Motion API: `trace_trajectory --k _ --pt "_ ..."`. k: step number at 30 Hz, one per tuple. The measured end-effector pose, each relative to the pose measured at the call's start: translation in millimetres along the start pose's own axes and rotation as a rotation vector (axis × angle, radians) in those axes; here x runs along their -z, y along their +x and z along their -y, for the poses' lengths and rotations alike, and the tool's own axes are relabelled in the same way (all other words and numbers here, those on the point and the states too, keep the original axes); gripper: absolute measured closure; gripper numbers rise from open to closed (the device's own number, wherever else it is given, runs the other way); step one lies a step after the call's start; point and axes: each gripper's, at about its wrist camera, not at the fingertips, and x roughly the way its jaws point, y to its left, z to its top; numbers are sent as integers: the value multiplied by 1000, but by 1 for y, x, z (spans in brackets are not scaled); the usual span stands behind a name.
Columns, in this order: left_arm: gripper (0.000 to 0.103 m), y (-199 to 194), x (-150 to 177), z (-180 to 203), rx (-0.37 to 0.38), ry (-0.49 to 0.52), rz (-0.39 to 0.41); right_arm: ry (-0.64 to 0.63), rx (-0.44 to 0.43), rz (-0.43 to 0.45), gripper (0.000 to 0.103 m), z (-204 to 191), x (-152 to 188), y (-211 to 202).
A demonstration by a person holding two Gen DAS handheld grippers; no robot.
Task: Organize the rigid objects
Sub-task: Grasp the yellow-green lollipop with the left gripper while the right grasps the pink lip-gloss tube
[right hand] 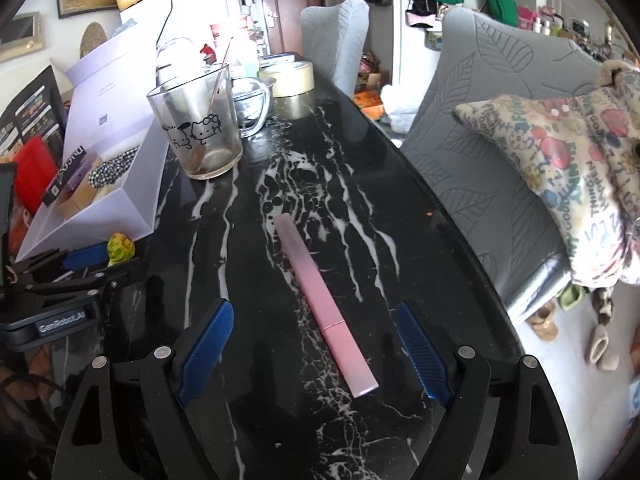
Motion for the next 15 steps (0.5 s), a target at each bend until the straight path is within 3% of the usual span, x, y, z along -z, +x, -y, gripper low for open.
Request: trace_trajectory --k 2,7,13,15 --pt "49 2 -3 3 -2 1 4 -2 -10 -10 19 0 -1 3" --pt "70 4 -4 5 -31 8 15 0 -39 -44 36 -1 -3 12" --pt "74 2 -2 4 -47 13 22 -27 -9 -43 59 -3 -3 15" --pt "74 0 1 3 -45 14 23 -16 -7 -41 75 -1 -3 15"
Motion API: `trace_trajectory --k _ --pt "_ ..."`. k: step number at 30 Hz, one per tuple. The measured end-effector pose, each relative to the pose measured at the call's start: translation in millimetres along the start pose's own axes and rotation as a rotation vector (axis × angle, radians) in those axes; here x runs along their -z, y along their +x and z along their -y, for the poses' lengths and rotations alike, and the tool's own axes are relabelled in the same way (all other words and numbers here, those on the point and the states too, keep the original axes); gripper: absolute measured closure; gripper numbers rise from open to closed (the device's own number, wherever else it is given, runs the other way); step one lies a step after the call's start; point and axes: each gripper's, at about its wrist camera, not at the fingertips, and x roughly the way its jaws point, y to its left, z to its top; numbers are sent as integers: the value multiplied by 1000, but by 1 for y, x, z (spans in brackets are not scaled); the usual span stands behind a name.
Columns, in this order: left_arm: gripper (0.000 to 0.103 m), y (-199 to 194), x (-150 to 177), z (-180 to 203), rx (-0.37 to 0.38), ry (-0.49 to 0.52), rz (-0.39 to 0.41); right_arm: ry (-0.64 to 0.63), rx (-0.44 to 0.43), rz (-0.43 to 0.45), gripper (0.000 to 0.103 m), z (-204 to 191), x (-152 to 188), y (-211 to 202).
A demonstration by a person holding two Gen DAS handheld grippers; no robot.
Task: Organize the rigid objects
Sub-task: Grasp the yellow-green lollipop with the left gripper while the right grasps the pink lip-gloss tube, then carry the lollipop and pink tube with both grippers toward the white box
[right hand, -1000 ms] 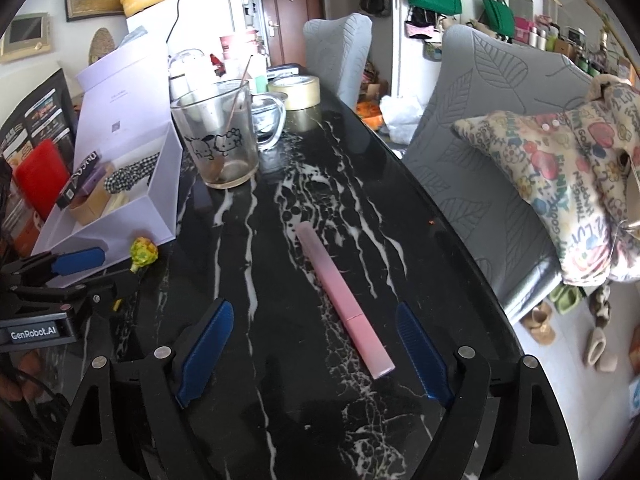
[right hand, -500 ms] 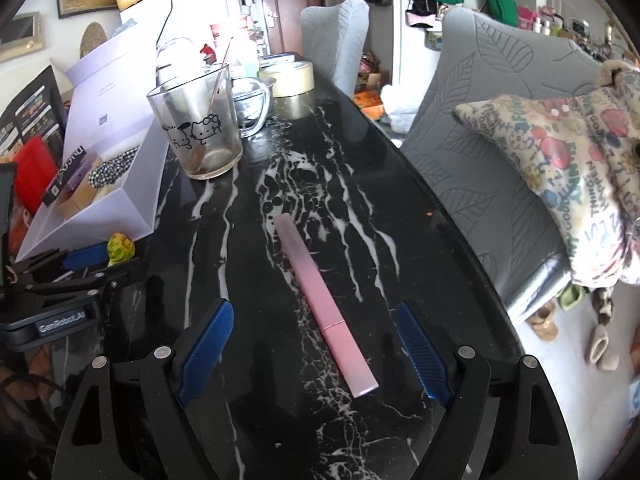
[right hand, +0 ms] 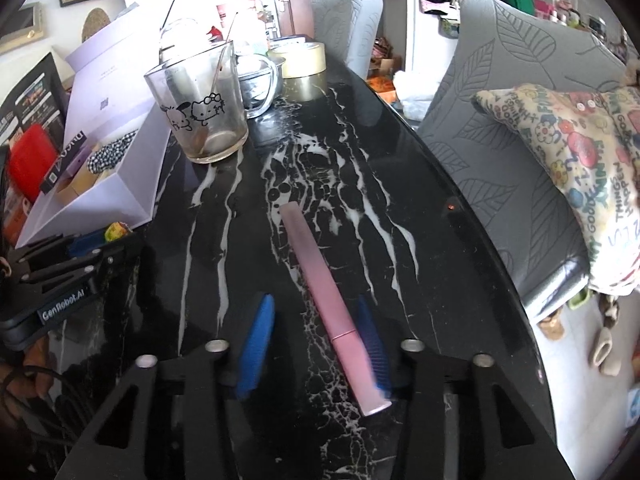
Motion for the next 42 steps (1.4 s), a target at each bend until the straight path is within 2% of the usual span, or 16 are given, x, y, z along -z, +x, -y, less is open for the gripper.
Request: trace_trajectory --k 2,6,23,28,33,37,39,42 --pt "77 -3 3 0 5 3 0 1 6 -4 85 1 0 0" --pt "79 -7 8 -2 17 0 0 -9 -4 -4 89 -2 7 -5" --pt "79 -43 47 -3 113 39 -37 -55 -23 -23 89 -22 49 -35" --pt "79 -54 59 -7 115 70 -50 -48 -72 -41 89 -24 60 -44" --pt "79 -59 65 -13 138 78 -50 -71 -66 -52 89 -30 68 -49" --pt "79 -58 65 -10 127 107 -42 -69 -58 -54 86 -35 68 -48" --pt "78 -57 64 -7 106 135 -41 -61 -70 -52 75 -35 66 -47" --pt "78 -55 61 -7 108 132 -43 -70 -58 -50 67 -40 64 -45"
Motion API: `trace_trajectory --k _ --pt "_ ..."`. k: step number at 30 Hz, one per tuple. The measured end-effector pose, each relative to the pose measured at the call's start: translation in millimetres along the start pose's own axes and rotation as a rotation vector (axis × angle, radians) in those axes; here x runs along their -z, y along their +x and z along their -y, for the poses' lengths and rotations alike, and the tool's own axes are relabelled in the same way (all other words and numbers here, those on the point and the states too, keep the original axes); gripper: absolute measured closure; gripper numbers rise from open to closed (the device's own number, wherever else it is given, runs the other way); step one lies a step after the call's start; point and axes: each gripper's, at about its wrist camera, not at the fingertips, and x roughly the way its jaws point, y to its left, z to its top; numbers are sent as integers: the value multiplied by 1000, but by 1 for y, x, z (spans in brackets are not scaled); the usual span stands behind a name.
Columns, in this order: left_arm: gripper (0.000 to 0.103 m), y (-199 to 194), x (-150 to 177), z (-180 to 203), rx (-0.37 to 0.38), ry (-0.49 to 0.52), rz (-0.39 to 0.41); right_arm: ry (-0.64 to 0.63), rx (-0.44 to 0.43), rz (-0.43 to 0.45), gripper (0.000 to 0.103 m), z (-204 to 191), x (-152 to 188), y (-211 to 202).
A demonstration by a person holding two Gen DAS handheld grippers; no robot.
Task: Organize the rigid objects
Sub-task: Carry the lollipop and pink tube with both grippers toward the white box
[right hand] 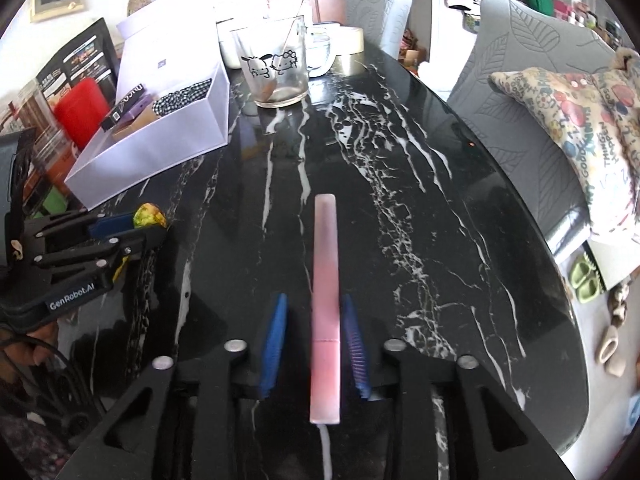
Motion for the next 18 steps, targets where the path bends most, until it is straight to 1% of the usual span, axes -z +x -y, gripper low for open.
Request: trace_trajectory --k 2,5,7,8,9,10,13,14,18 --pt "78 1 -2 -1 -1 -7 -1 -9 21 4 67 -3 -1 2" --pt "78 3 -4 -3 -1 -18 -5 2 27 10 67 -4 -3 4" --pt "78 2 -3 -6 16 -36 4 14 35 15 68 -3 -4 4" --pt "78 2 -3 -7 21 -43 6 16 44 19 72 -3 -4 5" --pt "78 2 -3 -6 22 -44 5 15 54 24 84 -2 -4 5" --pt "79 1 -3 -7 20 -48 3 16 64 28 89 -1 -4 5" --pt "79 0 -2 -7 10 -60 -12 73 52 51 90 5 -3 3" --pt "79 -1 -1 -8 22 -72 -19 81 46 52 90 6 -2 3" --pt "79 -5 2 -12 29 -113 -35 71 32 43 90 4 -2 4"
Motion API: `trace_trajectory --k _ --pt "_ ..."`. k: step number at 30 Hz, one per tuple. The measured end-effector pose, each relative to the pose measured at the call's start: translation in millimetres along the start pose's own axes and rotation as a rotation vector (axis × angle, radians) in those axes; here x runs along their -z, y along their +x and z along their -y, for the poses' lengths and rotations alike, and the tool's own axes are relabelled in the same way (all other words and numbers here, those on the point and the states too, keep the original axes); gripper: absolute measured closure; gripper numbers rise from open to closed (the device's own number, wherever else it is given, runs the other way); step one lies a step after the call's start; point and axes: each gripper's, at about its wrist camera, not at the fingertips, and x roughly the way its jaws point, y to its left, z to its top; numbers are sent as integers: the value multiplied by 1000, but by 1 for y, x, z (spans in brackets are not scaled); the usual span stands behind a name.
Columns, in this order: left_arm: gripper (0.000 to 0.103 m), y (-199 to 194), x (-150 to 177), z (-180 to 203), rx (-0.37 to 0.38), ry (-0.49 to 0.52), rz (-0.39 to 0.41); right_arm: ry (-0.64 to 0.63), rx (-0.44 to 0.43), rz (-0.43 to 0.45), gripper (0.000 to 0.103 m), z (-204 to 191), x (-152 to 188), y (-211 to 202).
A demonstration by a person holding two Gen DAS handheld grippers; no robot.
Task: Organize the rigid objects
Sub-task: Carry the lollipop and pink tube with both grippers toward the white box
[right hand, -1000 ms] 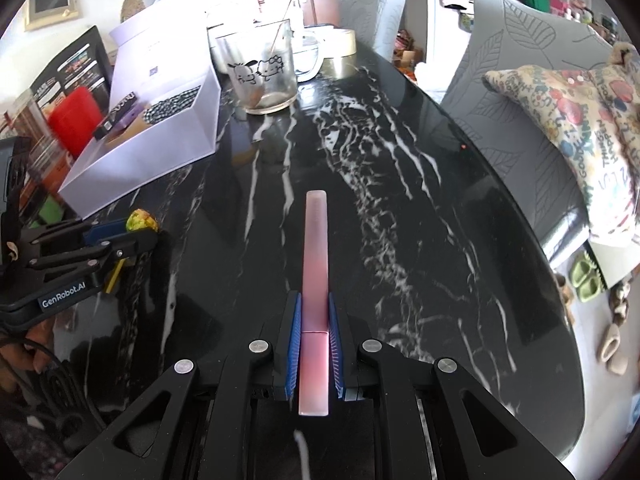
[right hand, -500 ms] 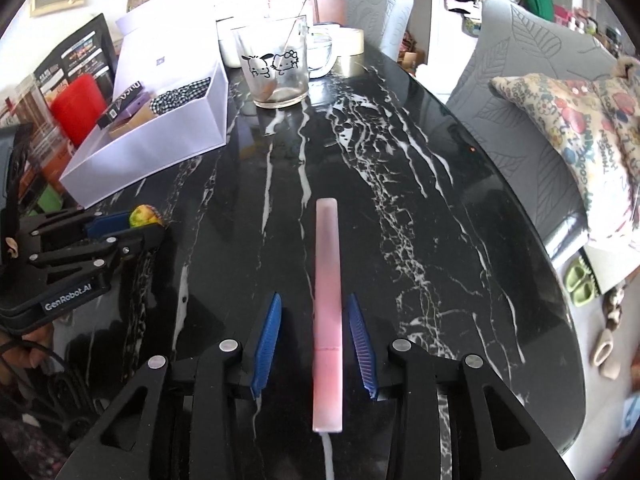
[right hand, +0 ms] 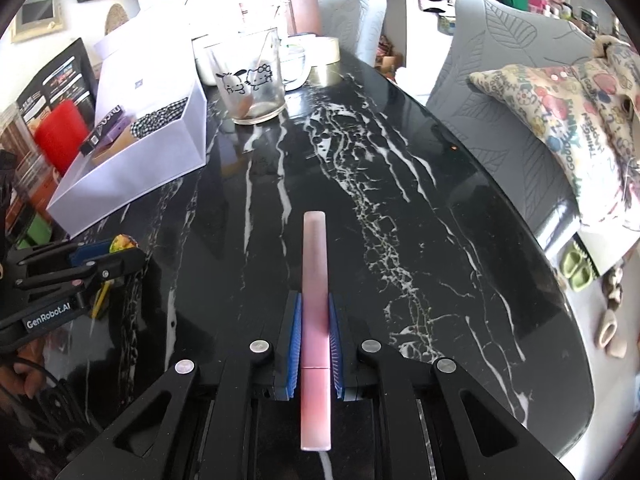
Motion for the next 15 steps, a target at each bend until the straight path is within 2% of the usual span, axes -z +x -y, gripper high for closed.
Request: trace_trajectory --k 6,15 --pt "79 -10 6 -5 12 -51 -8 -6 -24 0 90 -6 1 -3" --pt "79 -24 15 -12 -12 -86 -4 -53 -73 5 90 -22 0 -6"
